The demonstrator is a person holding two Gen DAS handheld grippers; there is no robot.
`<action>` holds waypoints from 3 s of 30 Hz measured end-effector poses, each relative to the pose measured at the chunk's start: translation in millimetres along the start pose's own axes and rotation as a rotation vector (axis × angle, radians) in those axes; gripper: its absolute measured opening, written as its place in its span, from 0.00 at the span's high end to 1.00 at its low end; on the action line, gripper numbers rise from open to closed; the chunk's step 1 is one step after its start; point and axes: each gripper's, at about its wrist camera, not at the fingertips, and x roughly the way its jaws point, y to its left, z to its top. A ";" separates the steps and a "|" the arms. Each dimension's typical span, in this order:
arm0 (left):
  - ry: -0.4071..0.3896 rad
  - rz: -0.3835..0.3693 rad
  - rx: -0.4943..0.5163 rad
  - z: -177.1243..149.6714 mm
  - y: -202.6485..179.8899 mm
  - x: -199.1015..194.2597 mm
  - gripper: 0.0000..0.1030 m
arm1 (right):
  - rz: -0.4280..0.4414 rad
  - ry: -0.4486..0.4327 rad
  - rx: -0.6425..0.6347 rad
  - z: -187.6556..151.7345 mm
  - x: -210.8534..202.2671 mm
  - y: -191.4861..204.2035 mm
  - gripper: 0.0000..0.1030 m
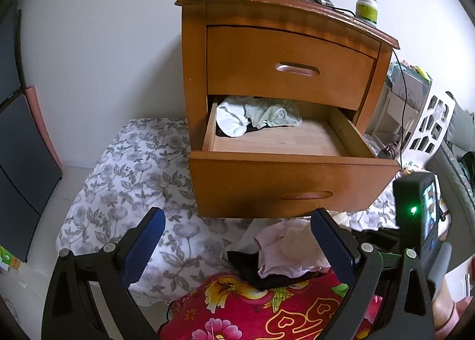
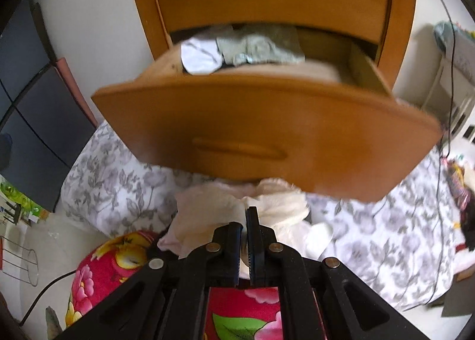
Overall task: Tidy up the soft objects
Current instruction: 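Lower the cream cloth onto the cloth pile and open the right tool, then withdraw the right tool and reach the left tool toward the drawer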
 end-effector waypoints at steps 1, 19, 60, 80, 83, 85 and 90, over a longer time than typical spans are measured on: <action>0.003 0.000 0.002 -0.4 -0.7 1.2 0.04 | 0.000 0.010 0.003 -3.5 3.7 -0.5 0.95; 0.047 -0.012 -0.043 -6.7 1.9 20.6 0.04 | -0.017 0.100 0.076 -31.5 29.9 -12.1 0.95; 0.001 0.034 -0.087 -5.7 12.2 10.0 0.04 | -0.047 -0.269 0.072 -9.4 -104.1 -12.3 0.00; -0.071 0.020 -0.026 34.7 0.4 35.2 0.04 | 0.009 -0.303 0.100 -0.8 -76.3 -32.8 0.00; -0.085 -0.004 -0.008 61.3 -0.1 43.8 0.04 | 0.026 -0.281 0.105 2.6 -67.1 -37.3 0.00; -0.089 0.012 0.021 78.9 -1.3 49.9 0.04 | 0.019 -0.266 0.102 6.4 -60.1 -40.4 0.00; -0.072 0.018 0.080 119.7 -4.7 73.5 0.04 | 0.014 -0.236 0.110 16.8 -45.8 -47.1 0.00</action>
